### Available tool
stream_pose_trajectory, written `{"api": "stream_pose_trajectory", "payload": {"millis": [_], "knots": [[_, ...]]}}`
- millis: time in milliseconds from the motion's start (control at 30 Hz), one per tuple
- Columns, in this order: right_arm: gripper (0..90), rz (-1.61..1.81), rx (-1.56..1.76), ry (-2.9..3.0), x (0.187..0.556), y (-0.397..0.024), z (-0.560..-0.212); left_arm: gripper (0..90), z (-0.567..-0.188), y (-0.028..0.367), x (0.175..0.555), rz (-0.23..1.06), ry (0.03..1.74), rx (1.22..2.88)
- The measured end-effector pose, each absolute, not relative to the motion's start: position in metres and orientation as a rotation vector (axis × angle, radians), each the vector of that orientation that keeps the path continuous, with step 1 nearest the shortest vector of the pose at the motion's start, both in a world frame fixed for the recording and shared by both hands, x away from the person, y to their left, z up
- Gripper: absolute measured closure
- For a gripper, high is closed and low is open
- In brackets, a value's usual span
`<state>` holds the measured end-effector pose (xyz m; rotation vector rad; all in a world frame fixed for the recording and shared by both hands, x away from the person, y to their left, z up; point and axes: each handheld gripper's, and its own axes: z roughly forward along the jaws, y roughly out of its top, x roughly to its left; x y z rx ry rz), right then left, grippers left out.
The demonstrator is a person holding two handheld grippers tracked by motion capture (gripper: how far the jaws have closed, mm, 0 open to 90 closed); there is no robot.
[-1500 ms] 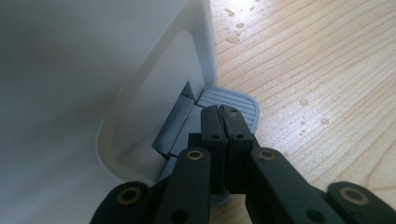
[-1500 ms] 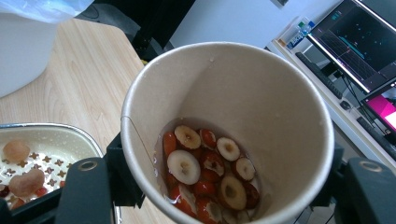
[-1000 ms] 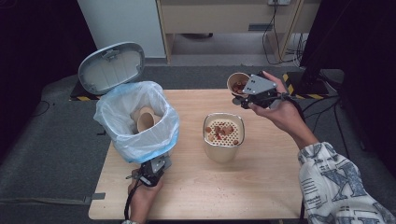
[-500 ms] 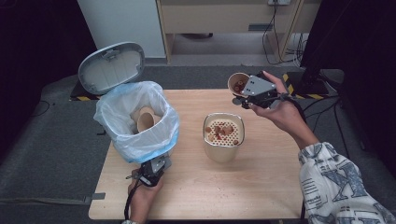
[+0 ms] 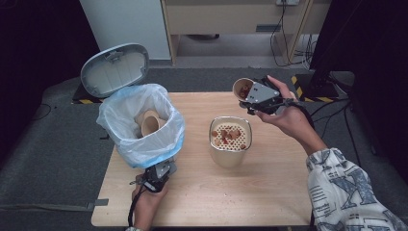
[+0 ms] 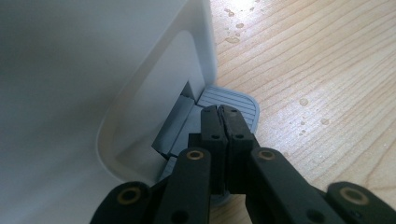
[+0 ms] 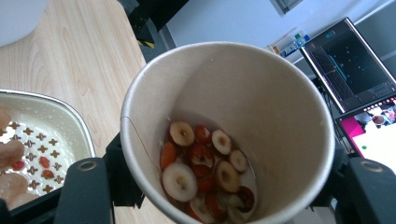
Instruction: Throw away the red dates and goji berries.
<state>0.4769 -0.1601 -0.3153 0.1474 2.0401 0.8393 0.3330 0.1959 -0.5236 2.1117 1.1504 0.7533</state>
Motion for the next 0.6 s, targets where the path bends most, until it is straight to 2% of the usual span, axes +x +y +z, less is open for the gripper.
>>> {"api": "stream_pose_trajectory", "payload": {"millis": [600], "knots": [[32.7, 0.713, 0.061, 2.005, 0.4671, -0.1557, -0.3133, 87.9, -0.5232, 0.1964, 0.3331, 0.756, 1.147, 2.122]]}}
